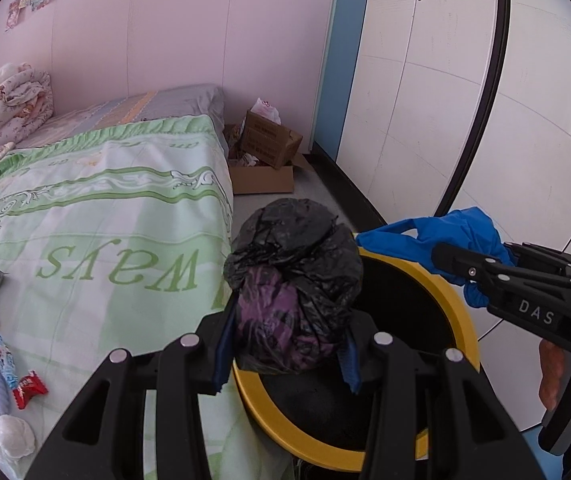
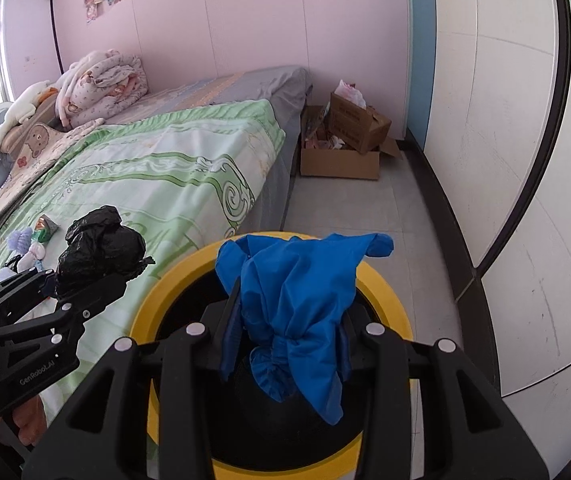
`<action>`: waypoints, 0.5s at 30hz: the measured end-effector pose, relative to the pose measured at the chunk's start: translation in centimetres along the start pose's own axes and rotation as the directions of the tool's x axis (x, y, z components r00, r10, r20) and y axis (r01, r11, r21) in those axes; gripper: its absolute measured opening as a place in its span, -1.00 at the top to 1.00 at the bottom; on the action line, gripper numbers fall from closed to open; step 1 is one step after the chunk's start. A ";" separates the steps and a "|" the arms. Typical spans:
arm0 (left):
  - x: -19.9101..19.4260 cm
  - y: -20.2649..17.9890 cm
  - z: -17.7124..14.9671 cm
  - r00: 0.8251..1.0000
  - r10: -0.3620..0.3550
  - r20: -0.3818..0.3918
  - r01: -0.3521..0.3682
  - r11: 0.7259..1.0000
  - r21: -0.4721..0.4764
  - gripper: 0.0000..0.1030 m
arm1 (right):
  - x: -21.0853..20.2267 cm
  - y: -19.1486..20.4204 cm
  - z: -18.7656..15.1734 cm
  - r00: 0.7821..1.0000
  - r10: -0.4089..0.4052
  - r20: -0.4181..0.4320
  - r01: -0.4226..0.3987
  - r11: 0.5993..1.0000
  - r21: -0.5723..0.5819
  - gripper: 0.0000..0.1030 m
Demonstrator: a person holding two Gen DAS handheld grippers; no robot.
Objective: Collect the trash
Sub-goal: 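Open the right tool to drop the glove while the left tool drops the bag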
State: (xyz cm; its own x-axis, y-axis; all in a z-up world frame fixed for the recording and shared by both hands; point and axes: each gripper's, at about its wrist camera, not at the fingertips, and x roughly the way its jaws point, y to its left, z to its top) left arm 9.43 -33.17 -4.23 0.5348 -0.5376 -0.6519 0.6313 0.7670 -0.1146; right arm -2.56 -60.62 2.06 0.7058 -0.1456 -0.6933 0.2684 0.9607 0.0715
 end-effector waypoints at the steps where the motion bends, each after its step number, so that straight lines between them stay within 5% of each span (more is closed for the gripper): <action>1: 0.2 -0.1 -0.1 1.000 -0.003 -0.005 0.003 1.000 0.002 0.23 | 0.3 -0.1 -0.2 1.000 -0.001 -0.005 0.001 1.000 0.002 0.29; 10: 1.5 0.3 0.0 0.999 -0.027 -0.032 0.027 1.000 -0.014 0.18 | 1.0 -0.3 -0.5 1.000 -0.020 -0.014 0.020 1.000 0.016 0.22; 15: 1.3 0.2 -0.1 1.000 -0.006 -0.026 0.006 1.000 -0.012 -0.27 | 0.8 -0.7 -0.2 1.000 -0.026 -0.006 0.027 0.999 0.047 0.11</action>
State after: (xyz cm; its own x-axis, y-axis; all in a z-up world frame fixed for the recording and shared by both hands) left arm 10.21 -33.68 -5.17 0.5160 -0.5332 -0.6704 0.6277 0.7679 -0.1276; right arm -2.38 -61.35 1.31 0.6948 -0.1696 -0.6989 0.3175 0.9443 0.0865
